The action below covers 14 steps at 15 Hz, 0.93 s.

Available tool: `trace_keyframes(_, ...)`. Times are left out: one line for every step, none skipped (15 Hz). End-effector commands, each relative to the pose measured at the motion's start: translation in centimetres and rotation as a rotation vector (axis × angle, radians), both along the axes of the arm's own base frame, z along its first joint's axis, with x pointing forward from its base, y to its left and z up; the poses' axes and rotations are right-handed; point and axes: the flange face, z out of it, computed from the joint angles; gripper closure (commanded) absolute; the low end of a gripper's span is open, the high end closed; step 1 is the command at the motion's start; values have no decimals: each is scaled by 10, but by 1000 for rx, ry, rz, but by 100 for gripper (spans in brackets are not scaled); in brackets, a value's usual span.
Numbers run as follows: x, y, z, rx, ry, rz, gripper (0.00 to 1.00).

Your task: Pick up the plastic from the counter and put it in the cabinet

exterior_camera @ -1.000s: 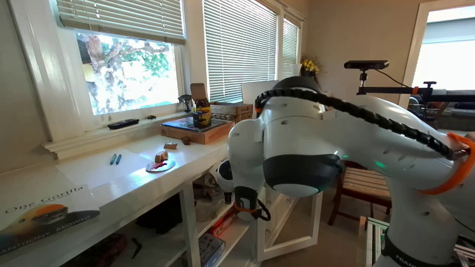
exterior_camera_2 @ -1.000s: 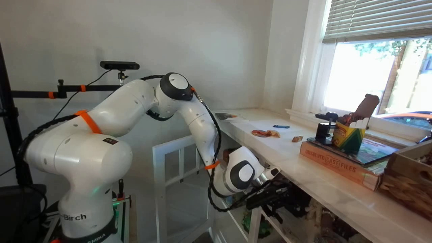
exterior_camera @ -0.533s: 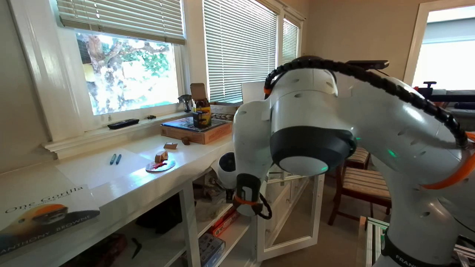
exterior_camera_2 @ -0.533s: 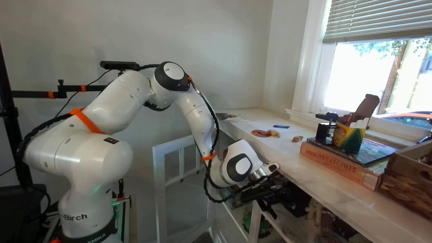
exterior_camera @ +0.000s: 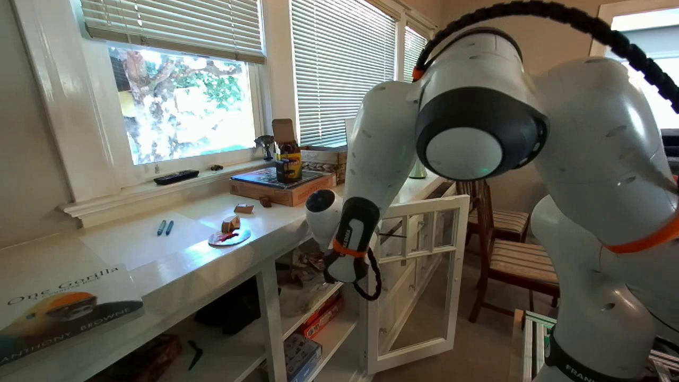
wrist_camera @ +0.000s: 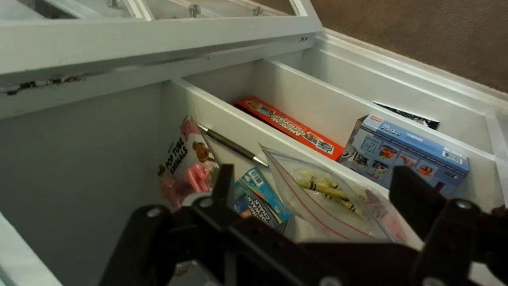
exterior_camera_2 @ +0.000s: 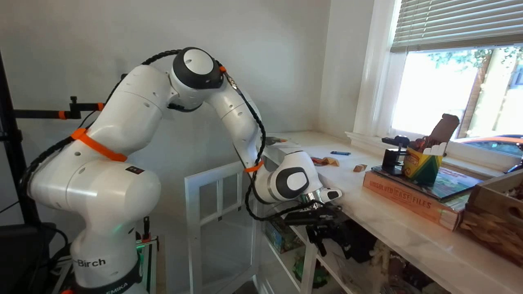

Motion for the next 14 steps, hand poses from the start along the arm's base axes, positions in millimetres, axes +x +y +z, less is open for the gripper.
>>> trace_keyframes(-18, 6, 23, 74, 30, -101, 0)
trace_keyframes(-21, 9, 26, 90, 32, -127, 0)
trace_keyframes(-22, 11, 30, 104, 31, -148, 0)
trace_keyframes(-24, 15, 36, 130, 29, -163, 0)
trace_keyframes(-26, 19, 40, 156, 19, -178, 0)
trace_keyframes(-28, 23, 47, 181, 10, -191, 0)
trace_keyframes(-29, 28, 51, 201, 0, -205, 0)
trace_keyframes(-29, 30, 57, 218, -13, -216, 0)
trace_keyframes(-31, 34, 63, 238, -19, -224, 0)
trace_keyframes(-32, 37, 68, 251, -38, -232, 0)
trace_keyframes(-32, 39, 73, 264, -48, -235, 0)
trace_keyframes(-32, 43, 79, 275, -63, -237, 0)
trace_keyframes(-33, 45, 84, 288, -73, -237, 0)
trace_keyframes(-34, 47, 88, 298, -81, -240, 0)
